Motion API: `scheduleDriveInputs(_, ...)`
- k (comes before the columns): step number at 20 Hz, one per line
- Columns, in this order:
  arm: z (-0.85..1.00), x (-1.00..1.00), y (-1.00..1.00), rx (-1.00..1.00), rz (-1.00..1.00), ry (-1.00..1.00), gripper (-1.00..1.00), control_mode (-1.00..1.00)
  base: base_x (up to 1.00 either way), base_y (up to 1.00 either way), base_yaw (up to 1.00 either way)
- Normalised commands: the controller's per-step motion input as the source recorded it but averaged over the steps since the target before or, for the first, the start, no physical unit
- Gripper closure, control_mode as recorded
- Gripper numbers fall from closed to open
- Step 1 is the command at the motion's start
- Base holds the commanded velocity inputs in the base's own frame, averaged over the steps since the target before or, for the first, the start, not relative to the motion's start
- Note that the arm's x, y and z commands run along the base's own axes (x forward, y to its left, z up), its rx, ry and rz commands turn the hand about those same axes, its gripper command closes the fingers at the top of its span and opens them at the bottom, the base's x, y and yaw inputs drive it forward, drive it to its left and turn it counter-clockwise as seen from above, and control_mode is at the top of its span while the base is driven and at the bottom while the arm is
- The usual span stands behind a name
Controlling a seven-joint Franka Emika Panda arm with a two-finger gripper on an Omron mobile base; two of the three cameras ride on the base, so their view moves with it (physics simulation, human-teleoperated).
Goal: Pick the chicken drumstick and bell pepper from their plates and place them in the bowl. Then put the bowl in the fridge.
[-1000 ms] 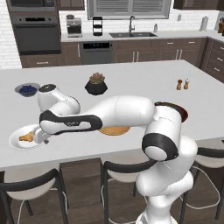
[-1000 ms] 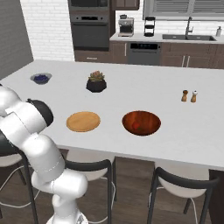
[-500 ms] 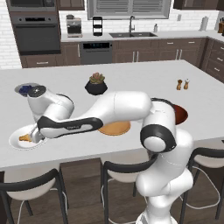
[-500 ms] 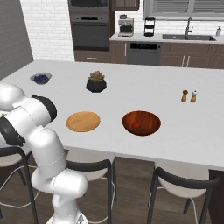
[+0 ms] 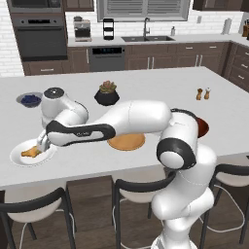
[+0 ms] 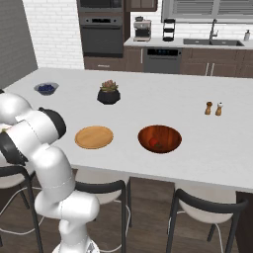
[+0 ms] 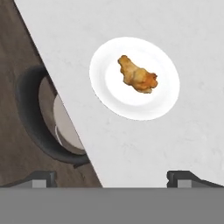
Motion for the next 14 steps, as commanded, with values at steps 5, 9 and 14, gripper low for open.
scheduleDriveInputs(5,-0.10,0.30,0.00,0.07,0.08,0.01,-1.00,-1.00,0.00,0.00,0.00)
scheduleDriveInputs(9,-0.25,0.24,0.07,0.07,0.08,0.05,-1.00,-1.00,0.00,0.00,0.00)
scheduleDriveInputs(14,0.00,0.48,0.33,0.01,0.02,0.17,-1.00,-1.00,0.00,0.00,0.00)
